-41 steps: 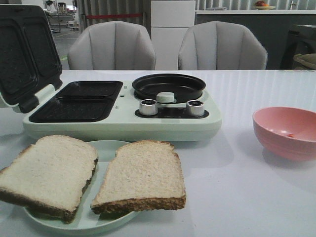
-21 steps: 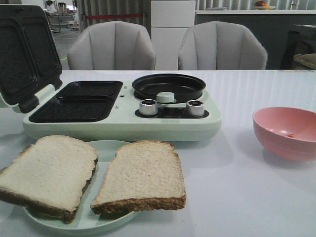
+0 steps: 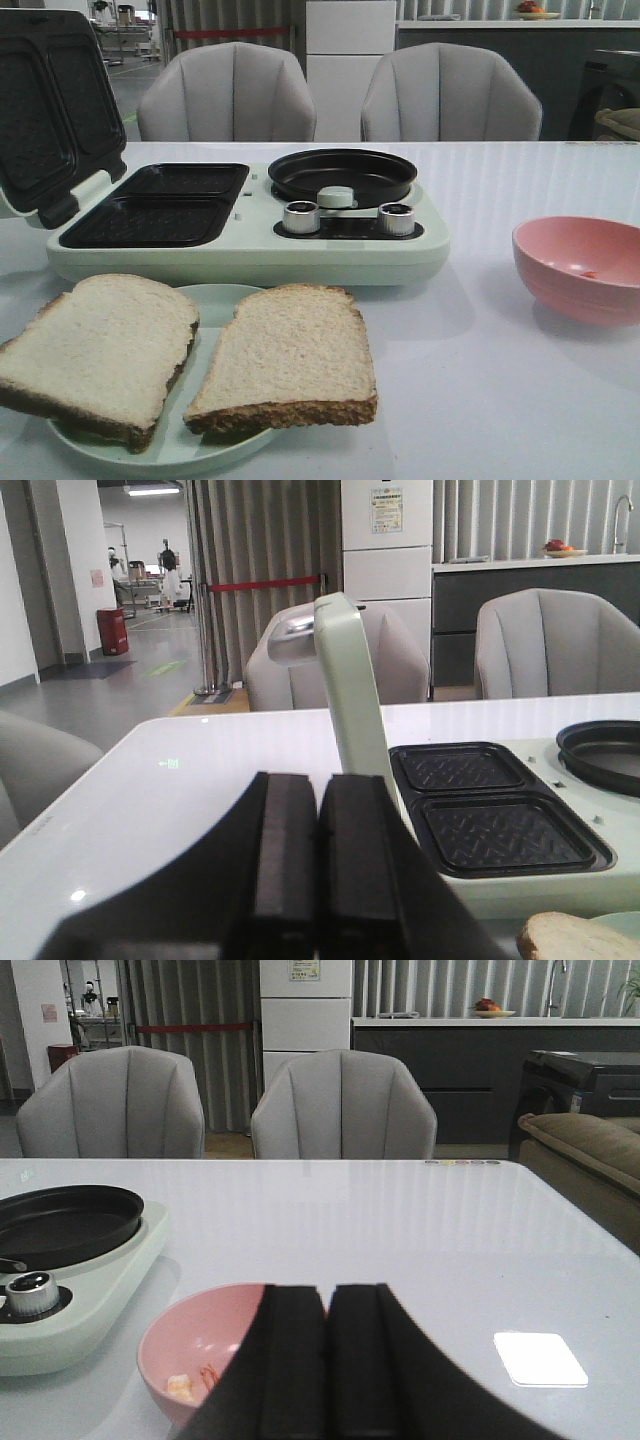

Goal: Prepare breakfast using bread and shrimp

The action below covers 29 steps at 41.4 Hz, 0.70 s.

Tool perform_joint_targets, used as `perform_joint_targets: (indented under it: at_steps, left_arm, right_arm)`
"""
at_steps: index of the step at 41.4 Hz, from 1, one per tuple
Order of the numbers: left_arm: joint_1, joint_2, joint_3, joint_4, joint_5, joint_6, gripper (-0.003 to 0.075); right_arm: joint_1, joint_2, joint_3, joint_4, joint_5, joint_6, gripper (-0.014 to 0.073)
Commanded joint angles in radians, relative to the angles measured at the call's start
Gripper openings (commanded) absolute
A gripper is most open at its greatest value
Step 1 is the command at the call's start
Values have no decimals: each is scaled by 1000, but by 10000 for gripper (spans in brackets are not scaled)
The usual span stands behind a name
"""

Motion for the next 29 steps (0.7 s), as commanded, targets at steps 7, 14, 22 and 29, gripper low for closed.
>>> perform_joint_targets:
  at_steps: [7, 14, 22, 29]
  left_arm:
    - [-7, -15, -158, -23, -1, -6, 101]
    - [-7, 56, -365, -23, 214, -6, 101]
    - [-7, 205, -578, -34, 393, -6, 101]
    - [-7, 344, -688, -100, 498, -6, 101]
  right_arm:
    - [-1, 17, -269, -66, 196, -9, 36]
    - [-1, 138, -468, -80, 348, -10, 36]
    - [-1, 298, -633, -80, 413, -10, 36]
    - [-1, 426, -692, -78, 475, -10, 36]
